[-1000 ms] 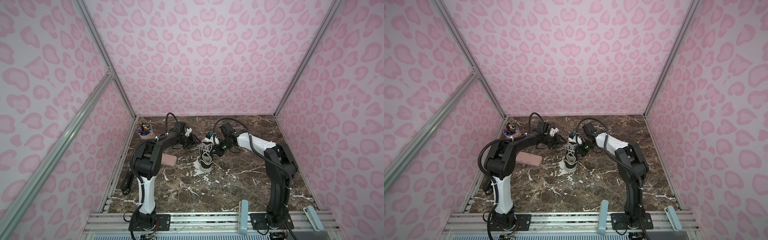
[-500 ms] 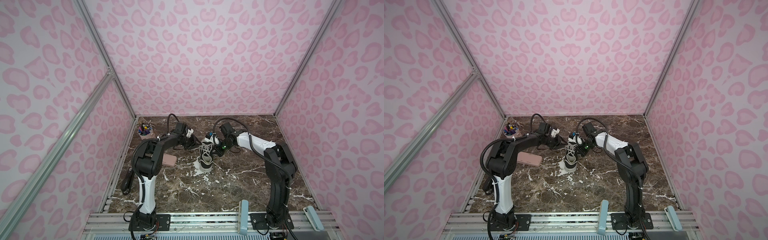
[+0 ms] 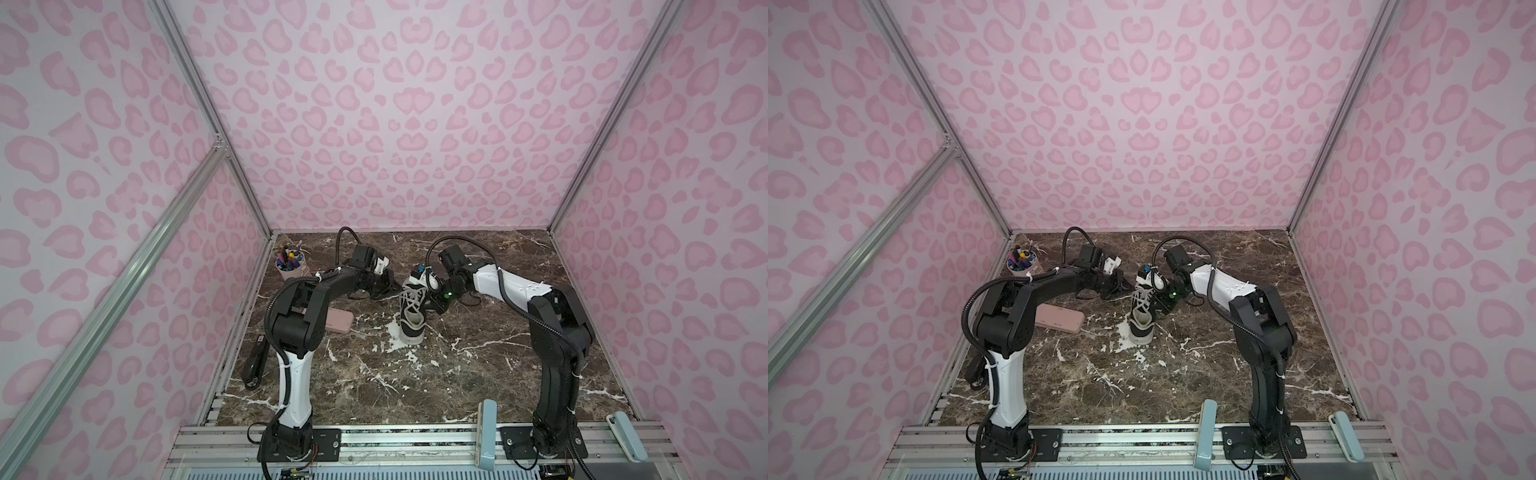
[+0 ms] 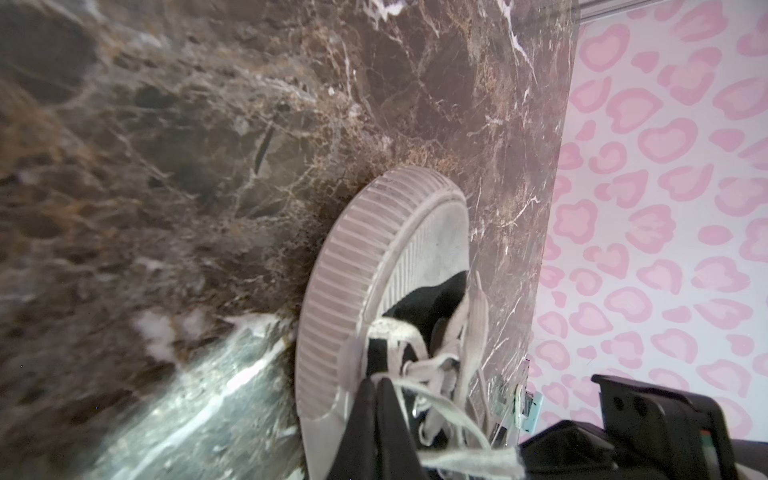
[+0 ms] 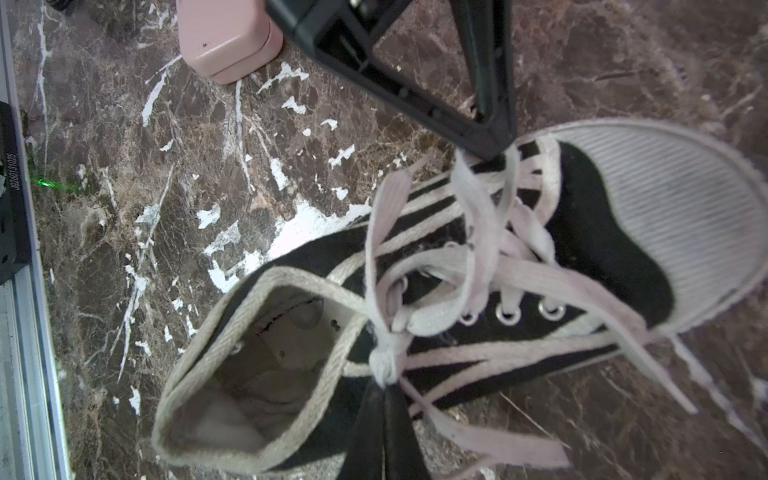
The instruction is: Tie the shoes
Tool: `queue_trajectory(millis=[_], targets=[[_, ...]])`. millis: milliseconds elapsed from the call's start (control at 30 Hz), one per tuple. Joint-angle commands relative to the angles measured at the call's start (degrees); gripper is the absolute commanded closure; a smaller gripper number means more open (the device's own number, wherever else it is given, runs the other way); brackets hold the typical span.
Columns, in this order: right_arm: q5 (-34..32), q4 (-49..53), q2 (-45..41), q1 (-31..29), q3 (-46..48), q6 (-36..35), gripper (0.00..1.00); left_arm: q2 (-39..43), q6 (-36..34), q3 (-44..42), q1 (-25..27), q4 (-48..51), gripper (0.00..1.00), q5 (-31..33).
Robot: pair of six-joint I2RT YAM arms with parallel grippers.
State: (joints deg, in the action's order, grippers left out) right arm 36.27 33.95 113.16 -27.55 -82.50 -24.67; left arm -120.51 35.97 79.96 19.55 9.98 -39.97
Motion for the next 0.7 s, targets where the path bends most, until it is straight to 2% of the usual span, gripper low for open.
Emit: queue_trajectory(millis=[0, 200, 667], targets=[[0.4, 0.32, 0.26, -0.07, 0.27, -0.38, 1.0, 1.87, -1.57, 0.87, -0.2, 1.55, 0.96, 1.41], [0.08, 0.06, -0.33, -0.13, 1.16, -0.38, 1.0, 5.38, -5.14, 1.34, -0.44, 6.03, 0.96, 7.61], [-0.59, 0.32, -1.1, 0.15, 2.08, -0.55, 1.0, 10.88, -9.26, 1.31, -0.51, 9.89, 0.96, 17.02]])
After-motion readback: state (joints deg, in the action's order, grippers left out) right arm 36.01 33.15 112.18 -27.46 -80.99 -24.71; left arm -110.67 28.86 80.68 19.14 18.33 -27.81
